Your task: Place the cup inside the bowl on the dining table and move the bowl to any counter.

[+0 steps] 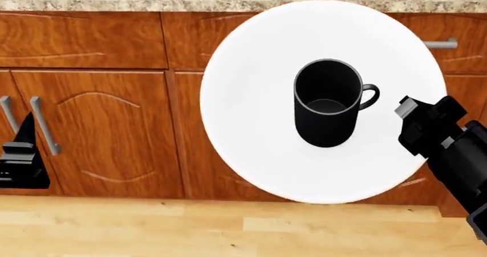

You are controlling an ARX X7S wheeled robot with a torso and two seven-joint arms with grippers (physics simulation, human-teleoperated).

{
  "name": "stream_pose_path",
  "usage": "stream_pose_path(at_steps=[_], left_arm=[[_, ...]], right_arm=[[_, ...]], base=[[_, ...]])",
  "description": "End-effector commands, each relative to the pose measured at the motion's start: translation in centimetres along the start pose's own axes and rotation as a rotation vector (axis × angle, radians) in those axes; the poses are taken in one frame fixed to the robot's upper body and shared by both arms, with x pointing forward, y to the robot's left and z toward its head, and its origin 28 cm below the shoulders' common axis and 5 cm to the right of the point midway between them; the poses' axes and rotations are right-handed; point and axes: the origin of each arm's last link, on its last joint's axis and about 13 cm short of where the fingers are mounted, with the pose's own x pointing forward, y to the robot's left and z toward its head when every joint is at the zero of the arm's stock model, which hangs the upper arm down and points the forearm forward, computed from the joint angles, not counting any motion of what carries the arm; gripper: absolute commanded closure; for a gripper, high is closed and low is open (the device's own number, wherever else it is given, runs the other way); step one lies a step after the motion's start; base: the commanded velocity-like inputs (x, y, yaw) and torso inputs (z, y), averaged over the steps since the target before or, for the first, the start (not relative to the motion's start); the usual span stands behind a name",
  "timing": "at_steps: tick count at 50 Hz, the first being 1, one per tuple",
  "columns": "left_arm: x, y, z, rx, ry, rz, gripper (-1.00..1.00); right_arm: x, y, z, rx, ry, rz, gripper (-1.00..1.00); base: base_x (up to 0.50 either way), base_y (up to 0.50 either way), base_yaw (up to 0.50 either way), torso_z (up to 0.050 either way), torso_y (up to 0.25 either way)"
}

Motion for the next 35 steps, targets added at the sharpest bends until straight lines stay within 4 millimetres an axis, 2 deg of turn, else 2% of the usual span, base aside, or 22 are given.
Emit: stream_pose_path(at_steps=[1,35], left_arm=[[0.02,0.12,0.02,-0.004,-0.007,0.003,-1.0],[0.27,-0.05,0.34,-0.001,-0.012,0.008,-1.0]], right_arm=[[-0.12,0.19,0.28,0.01,-0.018,0.028,1.0],[0.05,-0.02,-0.06,0.014,-0.009,0.028,1.0]], base=[[0.5,0.0,0.0,0.0,0.01],[0.5,0.0,0.0,0.0,0.002]])
